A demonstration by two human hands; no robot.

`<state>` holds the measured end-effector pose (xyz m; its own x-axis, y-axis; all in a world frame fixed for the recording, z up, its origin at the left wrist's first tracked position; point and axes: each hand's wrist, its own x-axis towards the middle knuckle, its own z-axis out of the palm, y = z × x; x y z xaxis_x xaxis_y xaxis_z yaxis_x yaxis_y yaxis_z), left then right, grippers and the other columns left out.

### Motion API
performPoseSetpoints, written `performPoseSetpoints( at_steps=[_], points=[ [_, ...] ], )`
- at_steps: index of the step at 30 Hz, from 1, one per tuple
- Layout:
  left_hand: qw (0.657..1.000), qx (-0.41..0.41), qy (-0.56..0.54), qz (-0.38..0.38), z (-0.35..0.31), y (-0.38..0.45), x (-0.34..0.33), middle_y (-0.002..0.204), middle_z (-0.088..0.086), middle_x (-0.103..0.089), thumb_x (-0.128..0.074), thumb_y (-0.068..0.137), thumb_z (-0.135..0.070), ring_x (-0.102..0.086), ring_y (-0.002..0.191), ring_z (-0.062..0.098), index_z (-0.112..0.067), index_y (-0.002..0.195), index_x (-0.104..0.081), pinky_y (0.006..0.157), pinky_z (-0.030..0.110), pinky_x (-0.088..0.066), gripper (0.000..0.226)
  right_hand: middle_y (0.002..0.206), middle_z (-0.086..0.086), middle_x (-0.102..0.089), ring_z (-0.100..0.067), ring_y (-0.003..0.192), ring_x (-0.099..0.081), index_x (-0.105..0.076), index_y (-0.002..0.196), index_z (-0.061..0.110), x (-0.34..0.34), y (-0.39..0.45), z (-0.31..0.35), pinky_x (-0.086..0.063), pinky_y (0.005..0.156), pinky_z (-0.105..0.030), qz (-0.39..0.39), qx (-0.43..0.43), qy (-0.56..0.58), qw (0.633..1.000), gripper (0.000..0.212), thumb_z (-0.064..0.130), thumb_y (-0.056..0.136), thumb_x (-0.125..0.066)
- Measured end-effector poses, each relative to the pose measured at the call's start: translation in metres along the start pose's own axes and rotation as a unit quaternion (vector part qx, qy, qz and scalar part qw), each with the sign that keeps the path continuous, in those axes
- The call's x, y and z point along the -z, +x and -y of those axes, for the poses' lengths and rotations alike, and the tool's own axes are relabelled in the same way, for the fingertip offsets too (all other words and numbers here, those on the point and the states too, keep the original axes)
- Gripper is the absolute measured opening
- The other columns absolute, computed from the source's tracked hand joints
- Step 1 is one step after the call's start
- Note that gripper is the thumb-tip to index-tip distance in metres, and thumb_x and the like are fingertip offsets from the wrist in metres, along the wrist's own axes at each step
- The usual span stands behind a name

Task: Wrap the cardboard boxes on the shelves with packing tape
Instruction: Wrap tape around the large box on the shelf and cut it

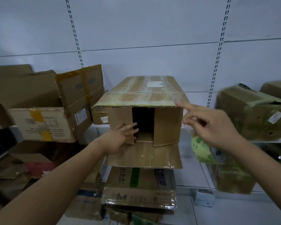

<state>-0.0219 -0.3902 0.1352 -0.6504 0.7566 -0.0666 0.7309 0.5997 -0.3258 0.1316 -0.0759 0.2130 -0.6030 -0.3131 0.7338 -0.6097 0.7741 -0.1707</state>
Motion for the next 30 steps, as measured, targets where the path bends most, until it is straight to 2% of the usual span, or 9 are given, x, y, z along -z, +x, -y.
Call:
performPoseSetpoints(
  at_steps=[5, 8, 11, 16, 19, 23, 26, 28, 30],
  points=[
    [0.985, 0.025, -0.167, -0.025, -0.001, 0.016, -0.006, 0.161, -0.006, -0.028, -0.045, 0.091, -0.008, 0.022, 0.145, -0.001, -0.017, 0.137, -0.059, 0.125, 0.04, -0.004, 0.049, 0.136, 0.026, -0.054, -0.003, 0.048, -0.06, -0.061, 0.075, 0.024, -0.004, 0.026, -0.014, -0.044, 0.055, -0.023, 0.042, -0.086, 0.005, 0.995, 0.018, 0.018, 0.092, -0.065],
    [0.953, 0.101, -0.274, -0.08, -0.018, 0.019, 0.008, 0.153, -0.005, -0.044, -0.051, 0.098, -0.018, -0.021, 0.149, 0.01, -0.024, 0.129, -0.066, 0.117, 0.027, -0.022, 0.035, 0.133, 0.03, -0.055, 0.004, 0.054, -0.059, -0.063, 0.076, 0.026, -0.026, 0.027, -0.028, -0.045, 0.061, -0.022, 0.12, -0.109, -0.006, 0.987, 0.018, 0.02, 0.093, -0.064],
    [0.9, 0.172, -0.346, -0.2, -0.041, 0.024, 0.021, 0.122, -0.005, -0.069, -0.053, 0.099, -0.045, -0.064, 0.106, 0.011, -0.025, 0.12, -0.07, 0.089, 0.03, -0.05, 0.033, 0.129, 0.038, -0.051, -0.003, 0.069, -0.069, -0.062, 0.074, 0.032, -0.039, 0.026, -0.038, -0.052, 0.07, -0.025, 0.13, -0.112, 0.003, 0.985, 0.02, 0.025, 0.093, -0.064],
    [0.801, 0.351, -0.425, -0.231, -0.068, 0.059, 0.019, 0.059, 0.006, -0.061, -0.065, 0.076, -0.072, -0.064, 0.067, 0.023, -0.009, 0.059, -0.056, 0.06, 0.033, -0.048, 0.065, 0.134, 0.034, -0.049, 0.02, 0.061, -0.052, -0.066, 0.082, 0.027, -0.051, 0.025, -0.045, -0.047, 0.071, -0.028, 0.177, -0.136, -0.056, 0.973, 0.014, 0.032, 0.094, -0.062],
    [0.747, 0.416, -0.494, -0.163, -0.063, 0.083, 0.004, 0.086, 0.02, -0.067, -0.067, 0.075, -0.068, -0.061, 0.102, 0.038, -0.007, 0.069, -0.062, 0.088, 0.038, -0.05, 0.062, 0.137, 0.034, -0.048, 0.017, 0.058, -0.052, -0.059, 0.077, 0.033, -0.056, 0.023, -0.051, -0.05, 0.085, -0.034, 0.197, -0.136, -0.082, 0.968, 0.018, 0.034, 0.095, -0.06],
    [0.622, 0.419, -0.65, -0.12, -0.071, 0.065, -0.002, 0.067, 0.006, -0.054, -0.067, 0.093, -0.027, -0.052, 0.06, 0.017, -0.013, 0.067, -0.05, 0.058, 0.026, -0.042, 0.034, 0.14, 0.041, -0.034, -0.005, 0.088, -0.066, -0.057, 0.08, 0.032, -0.069, 0.028, -0.063, -0.054, 0.086, -0.042, 0.225, -0.132, -0.131, 0.956, 0.017, 0.034, 0.097, -0.057],
    [0.591, 0.481, -0.619, -0.188, -0.081, 0.031, -0.035, 0.089, 0.006, -0.061, -0.064, 0.094, -0.026, -0.059, 0.083, 0.02, -0.009, 0.095, -0.063, 0.06, 0.024, -0.042, 0.017, 0.142, 0.038, -0.037, -0.008, 0.082, -0.065, -0.052, 0.078, 0.034, -0.079, 0.033, -0.072, -0.052, 0.089, -0.044, 0.207, -0.117, -0.147, 0.96, 0.019, 0.033, 0.097, -0.056],
    [0.621, 0.585, -0.48, -0.204, -0.084, 0.007, -0.058, 0.118, 0.011, -0.053, -0.071, 0.085, -0.033, -0.049, 0.113, 0.031, -0.011, 0.114, -0.058, 0.085, 0.034, -0.045, 0.039, 0.14, 0.037, -0.042, -0.004, 0.074, -0.062, -0.056, 0.079, 0.033, -0.083, 0.032, -0.078, -0.052, 0.077, -0.034, 0.178, -0.116, -0.146, 0.966, 0.018, 0.032, 0.097, -0.056],
    [0.582, 0.655, -0.457, -0.153, -0.078, -0.009, -0.077, 0.138, 0.018, -0.037, -0.078, 0.077, -0.039, -0.037, 0.126, 0.039, -0.011, 0.134, -0.042, 0.101, 0.046, -0.037, 0.073, 0.139, 0.037, -0.041, -0.005, 0.073, -0.063, -0.062, 0.082, 0.029, -0.088, 0.027, -0.08, -0.041, 0.058, -0.023, 0.172, -0.116, -0.153, 0.966, 0.016, 0.031, 0.097, -0.055]
  ],
)
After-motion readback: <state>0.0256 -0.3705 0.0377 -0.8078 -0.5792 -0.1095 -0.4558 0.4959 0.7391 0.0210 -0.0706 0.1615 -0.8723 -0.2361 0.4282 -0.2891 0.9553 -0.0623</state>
